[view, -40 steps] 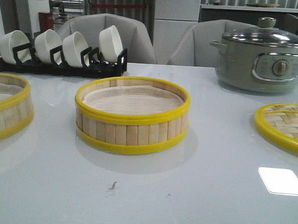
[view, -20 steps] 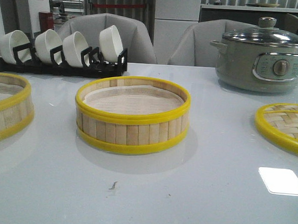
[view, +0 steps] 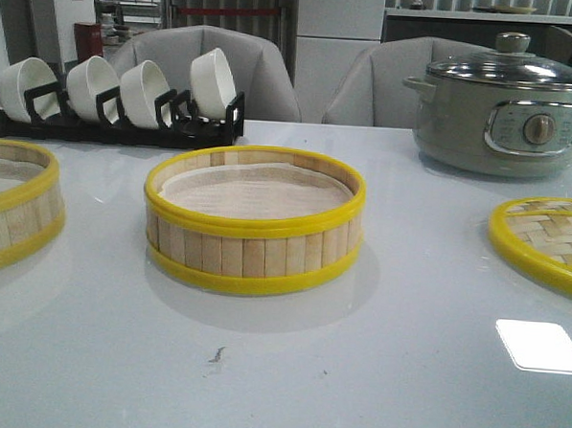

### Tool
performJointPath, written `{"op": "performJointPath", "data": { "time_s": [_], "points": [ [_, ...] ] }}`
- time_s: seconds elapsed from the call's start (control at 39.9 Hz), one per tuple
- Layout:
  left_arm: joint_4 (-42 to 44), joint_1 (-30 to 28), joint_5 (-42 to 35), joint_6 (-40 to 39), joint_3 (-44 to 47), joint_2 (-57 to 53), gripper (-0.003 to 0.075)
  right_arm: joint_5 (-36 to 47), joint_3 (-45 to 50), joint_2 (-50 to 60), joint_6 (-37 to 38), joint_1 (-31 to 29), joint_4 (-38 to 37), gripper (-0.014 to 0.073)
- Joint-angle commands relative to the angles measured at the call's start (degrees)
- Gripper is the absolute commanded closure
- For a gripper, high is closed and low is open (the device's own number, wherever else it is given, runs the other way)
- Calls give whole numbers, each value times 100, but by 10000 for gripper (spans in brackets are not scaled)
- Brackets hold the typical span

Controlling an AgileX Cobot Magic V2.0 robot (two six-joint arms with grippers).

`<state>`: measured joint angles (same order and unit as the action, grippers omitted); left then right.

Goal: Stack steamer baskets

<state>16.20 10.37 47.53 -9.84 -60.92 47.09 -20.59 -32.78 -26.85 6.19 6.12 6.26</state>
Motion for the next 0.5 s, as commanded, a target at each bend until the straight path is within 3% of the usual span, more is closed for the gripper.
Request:
{"op": "performJointPath", "data": {
  "time_s": [0.0,0.48],
  "points": [
    [29,31,-258,-1,-165,-5,633,345,-366,-509,-59,-2,164,545],
    [14,31,-258,-1,-165,-5,633,608,-395,-776,-54,-2,306,545]
  ]
}}
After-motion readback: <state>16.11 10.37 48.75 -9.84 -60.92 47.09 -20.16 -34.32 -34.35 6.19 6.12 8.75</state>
